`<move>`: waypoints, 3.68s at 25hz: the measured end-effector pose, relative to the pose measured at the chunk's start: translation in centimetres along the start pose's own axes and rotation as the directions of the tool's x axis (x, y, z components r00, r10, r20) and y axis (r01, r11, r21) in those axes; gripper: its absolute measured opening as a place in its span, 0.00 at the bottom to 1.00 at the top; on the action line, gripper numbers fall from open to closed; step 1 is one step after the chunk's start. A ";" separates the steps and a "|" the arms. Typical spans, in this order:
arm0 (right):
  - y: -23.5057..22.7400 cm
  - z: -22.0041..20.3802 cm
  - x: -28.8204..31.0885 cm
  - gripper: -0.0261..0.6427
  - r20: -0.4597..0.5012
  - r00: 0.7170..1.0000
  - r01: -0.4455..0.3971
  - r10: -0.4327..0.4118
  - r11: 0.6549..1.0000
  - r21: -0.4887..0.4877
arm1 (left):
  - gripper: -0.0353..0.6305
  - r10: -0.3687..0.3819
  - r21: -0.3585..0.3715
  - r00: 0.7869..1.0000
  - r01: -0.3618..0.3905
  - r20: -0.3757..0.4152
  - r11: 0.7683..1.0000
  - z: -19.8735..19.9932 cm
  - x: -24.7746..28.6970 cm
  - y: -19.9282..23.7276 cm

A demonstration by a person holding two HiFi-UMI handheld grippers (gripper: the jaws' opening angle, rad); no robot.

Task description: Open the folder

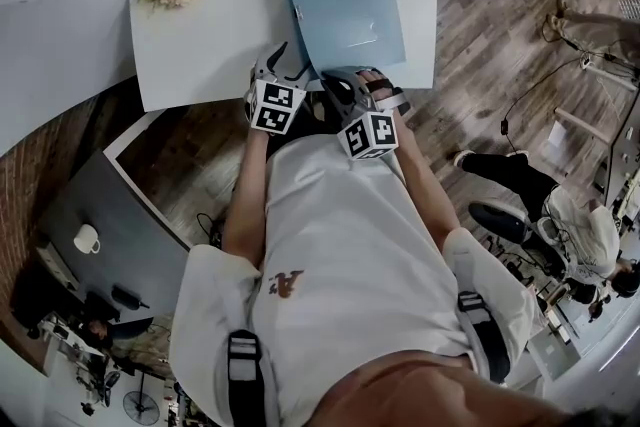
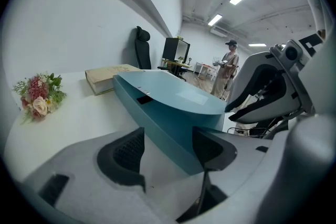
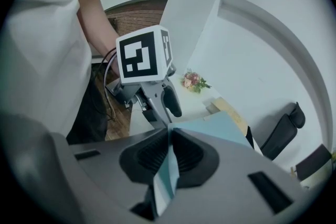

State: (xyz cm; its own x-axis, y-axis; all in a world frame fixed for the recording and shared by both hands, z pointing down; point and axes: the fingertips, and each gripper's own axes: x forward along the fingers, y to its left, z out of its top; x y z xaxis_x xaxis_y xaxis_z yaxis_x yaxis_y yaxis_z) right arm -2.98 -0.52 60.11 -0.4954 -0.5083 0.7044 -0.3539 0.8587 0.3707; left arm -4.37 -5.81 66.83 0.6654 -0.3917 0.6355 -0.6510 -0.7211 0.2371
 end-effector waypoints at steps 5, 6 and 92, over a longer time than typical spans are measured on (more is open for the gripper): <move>-0.6 0.3 -0.6 0.08 0.011 1.000 0.023 -0.023 1.000 0.012 | 0.49 0.005 -0.003 1.000 -0.005 -0.010 1.000 -0.4 0.2 0.0; -0.7 0.3 -0.8 0.08 0.014 0.999 0.029 -0.029 0.999 0.015 | 0.49 0.005 -0.004 1.000 -0.005 -0.010 1.000 -0.3 0.2 0.0; -12.0 -3.3 -15.6 0.05 -0.092 0.866 0.487 -0.491 0.790 0.371 | 0.49 0.121 0.119 0.978 -0.102 -0.168 0.988 -0.4 0.3 0.0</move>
State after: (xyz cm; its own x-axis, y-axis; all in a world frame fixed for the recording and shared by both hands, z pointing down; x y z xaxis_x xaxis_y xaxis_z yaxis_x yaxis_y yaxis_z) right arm 11.65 -2.65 46.66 -0.1825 -0.8560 0.4837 -0.8156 0.4065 0.4118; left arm -4.36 -5.67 67.34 0.5110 -0.3746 0.7737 -0.6669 -0.7406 0.0819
